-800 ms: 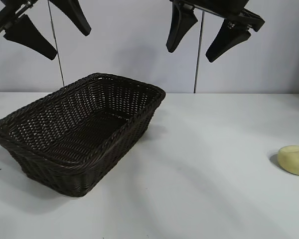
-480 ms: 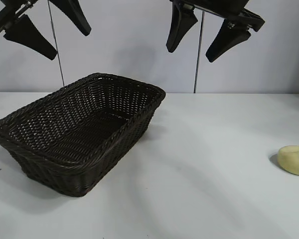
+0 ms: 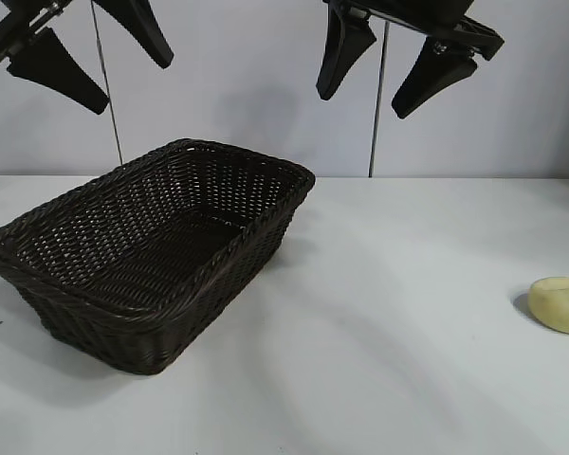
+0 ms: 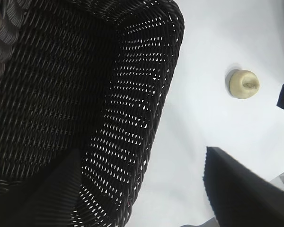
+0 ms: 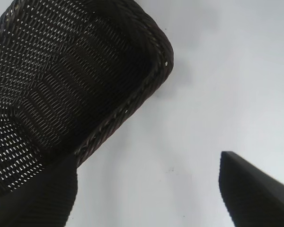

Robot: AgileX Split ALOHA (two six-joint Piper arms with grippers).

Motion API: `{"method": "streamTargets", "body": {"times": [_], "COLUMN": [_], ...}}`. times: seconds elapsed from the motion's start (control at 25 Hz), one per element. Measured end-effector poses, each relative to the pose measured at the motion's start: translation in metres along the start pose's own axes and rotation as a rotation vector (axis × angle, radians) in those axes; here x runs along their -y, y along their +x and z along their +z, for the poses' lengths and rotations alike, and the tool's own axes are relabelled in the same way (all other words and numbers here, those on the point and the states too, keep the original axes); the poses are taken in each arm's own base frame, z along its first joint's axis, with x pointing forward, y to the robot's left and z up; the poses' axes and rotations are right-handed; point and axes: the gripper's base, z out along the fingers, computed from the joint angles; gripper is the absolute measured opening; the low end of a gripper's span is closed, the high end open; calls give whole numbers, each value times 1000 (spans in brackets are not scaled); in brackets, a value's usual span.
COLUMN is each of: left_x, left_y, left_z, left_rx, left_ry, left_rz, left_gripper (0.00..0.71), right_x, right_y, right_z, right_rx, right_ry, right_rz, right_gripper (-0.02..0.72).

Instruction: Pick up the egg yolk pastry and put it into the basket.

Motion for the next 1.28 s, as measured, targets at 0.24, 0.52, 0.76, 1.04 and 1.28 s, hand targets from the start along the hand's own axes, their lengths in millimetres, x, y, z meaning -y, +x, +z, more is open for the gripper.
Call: {"method": "streamTargets", "body": {"times": [0.24, 0.52, 0.76, 1.04, 1.28], "left_x": [0, 0, 0, 15, 18], "left_y": [-1, -4, -3, 10, 24], "left_z": [0, 0, -1, -27, -46], "left_rx": [8, 41, 32, 24, 3], "left_ry": [-1, -4, -3, 0, -64], "left_rz": [0, 0, 1, 44, 49], "left_gripper": [529, 529, 529, 529, 529], "right_x": [0, 0, 0, 0, 0], "right_y": [0, 0, 0, 0, 0], "right_z": [0, 0, 0, 0, 0], "right_rx": [0, 0, 0, -3, -4], "right_ry": [1, 1, 1, 4, 5], "right_rz": [-1, -1, -1, -3, -3], "right_gripper": [590, 590, 590, 590, 590]}}
